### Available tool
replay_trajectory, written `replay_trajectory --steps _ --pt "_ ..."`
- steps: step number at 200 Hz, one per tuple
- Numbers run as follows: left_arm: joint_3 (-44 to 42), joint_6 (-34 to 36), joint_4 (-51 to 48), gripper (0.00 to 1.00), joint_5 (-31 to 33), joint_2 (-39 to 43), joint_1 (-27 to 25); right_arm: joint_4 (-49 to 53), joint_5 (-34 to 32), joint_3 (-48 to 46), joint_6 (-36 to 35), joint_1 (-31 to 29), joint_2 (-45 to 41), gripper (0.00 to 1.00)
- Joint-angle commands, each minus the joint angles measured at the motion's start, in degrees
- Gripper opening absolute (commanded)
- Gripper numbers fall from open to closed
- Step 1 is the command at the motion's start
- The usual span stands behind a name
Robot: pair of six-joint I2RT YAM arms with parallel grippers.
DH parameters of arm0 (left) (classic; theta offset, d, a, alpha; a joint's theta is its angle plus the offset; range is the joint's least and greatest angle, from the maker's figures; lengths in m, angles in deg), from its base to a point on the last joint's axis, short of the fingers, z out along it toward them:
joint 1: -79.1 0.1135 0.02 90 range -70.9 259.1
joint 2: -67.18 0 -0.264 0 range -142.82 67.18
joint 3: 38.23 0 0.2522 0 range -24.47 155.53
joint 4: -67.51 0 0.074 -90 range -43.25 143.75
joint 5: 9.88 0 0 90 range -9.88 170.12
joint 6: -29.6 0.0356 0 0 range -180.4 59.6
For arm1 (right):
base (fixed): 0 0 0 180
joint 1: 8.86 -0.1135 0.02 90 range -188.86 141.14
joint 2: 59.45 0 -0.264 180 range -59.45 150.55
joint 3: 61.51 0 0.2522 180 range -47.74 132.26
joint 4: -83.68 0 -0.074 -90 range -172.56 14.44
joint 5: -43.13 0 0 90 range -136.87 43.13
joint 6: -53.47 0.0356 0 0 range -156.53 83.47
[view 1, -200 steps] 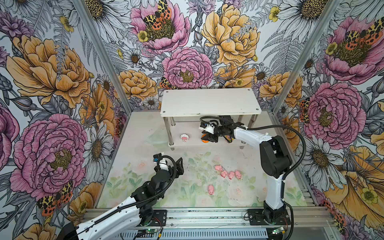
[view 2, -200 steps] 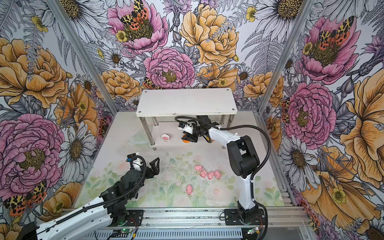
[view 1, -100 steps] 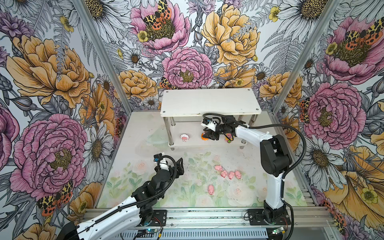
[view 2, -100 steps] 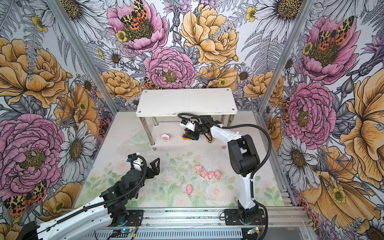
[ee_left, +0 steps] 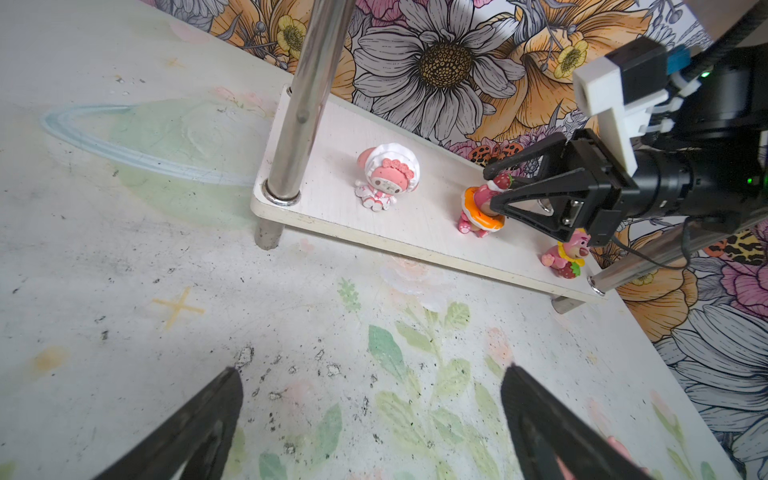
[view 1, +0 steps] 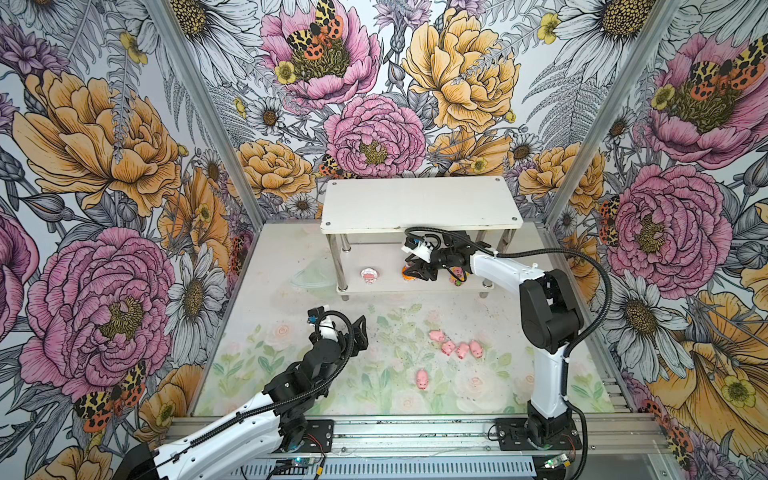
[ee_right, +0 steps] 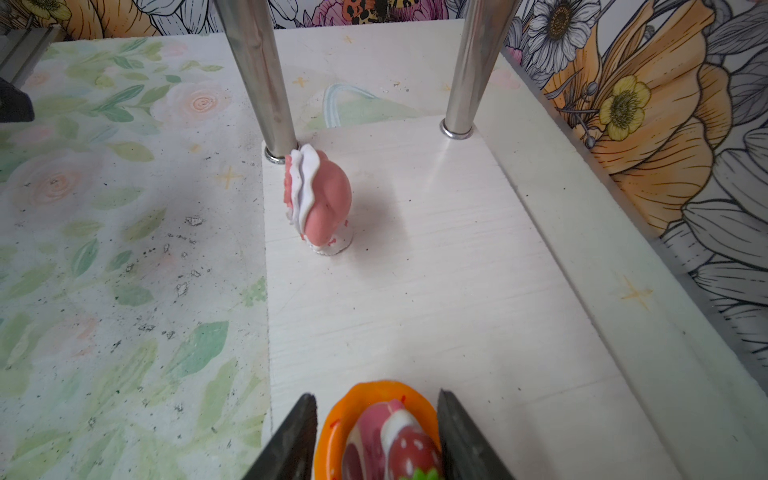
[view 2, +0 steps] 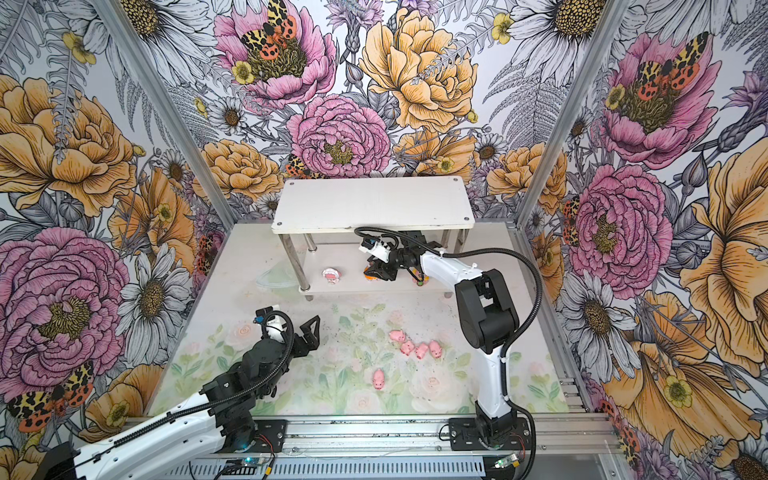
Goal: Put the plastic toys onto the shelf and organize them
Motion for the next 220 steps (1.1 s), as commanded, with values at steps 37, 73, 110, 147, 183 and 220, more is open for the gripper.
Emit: replay_trajectory --steps 37,73,110,147,183,220 --pt "-0.1 -0.6 0.4 0.99 -1.3 0.1 0.7 -2.2 2.5 -1.4 0.9 0.5 -1.4 0.48" --pt "-0.2 -0.6 0.6 0.99 -1.5 -0.2 0.7 -2.8 2.8 -2.9 1.6 0.5 -2.2 0.48" --pt "-0.2 -0.7 0.7 0.99 -1.6 -0.2 0.7 -3.9 2.7 -4.3 2.2 0.7 -3.0 0.47" --pt "0.0 -0.7 0.7 0.99 -1.7 -0.2 0.7 -4.3 2.5 -4.4 2.4 0.8 -3.5 0.48" --pt "0.2 -0.5 0.6 0.99 -1.9 -0.4 0.7 -4.5 2.2 -4.2 2.4 1.0 -4.0 0.48" --pt "0.7 -0.3 0.7 0.99 -1.9 -0.7 0.7 -4.8 2.0 -3.9 2.4 1.2 -4.4 0.49"
